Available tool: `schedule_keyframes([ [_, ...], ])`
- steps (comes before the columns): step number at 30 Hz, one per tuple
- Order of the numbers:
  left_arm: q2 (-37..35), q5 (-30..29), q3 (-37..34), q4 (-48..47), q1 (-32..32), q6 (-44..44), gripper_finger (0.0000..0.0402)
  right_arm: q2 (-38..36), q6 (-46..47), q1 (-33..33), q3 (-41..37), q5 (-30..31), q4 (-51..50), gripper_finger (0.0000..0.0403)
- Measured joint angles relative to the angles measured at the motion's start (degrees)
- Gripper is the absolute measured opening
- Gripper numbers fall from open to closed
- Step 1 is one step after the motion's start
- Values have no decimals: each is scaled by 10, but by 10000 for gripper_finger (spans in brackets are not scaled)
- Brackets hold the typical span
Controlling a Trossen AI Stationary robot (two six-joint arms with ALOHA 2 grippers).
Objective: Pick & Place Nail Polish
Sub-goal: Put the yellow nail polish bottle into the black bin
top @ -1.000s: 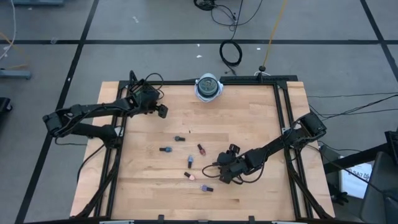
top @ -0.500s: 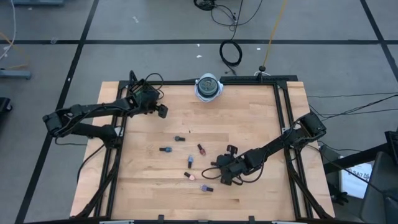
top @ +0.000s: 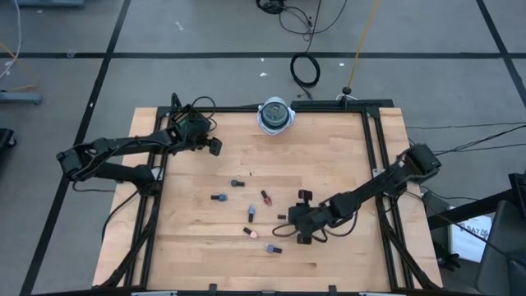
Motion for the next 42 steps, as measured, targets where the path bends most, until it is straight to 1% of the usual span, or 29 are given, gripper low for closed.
schedule_keyframes([
  [4, 0, 0, 0, 14, 0, 0, 296, -43, -45, -8, 1, 11, 3, 95],
  [8, 0, 0, 0, 31, 0, -1, 296, -78, -105, -15, 1, 58, 11, 95],
  [13, 0, 0, 0, 47, -3, -18, 296, -85, -191, -42, 1, 98, 45, 95],
  [24, 0, 0, 0, 119, -30, -13, 296, -86, -412, -123, 1, 97, 149, 95],
  [29, 0, 1, 0, 138, -39, -8, 296, -83, -521, -148, -7, 101, 165, 95],
  [30, 0, 1, 0, 143, -41, -7, 296, -82, -549, -150, -15, 109, 171, 95],
  [32, 0, 1, 0, 152, -41, -7, 296, -81, -601, -149, -31, 149, 185, 95],
  [36, 0, 17, 0, 166, -40, -15, 296, -82, -677, -147, -74, 234, 261, 95],
  [39, 0, 68, 0, 188, -40, -15, 296, -82, -717, -147, -104, 283, 340, 95],
  [42, 1, 122, 0, 226, -49, -8, 296, -82, -747, -147, -122, 293, 392, 95],
])
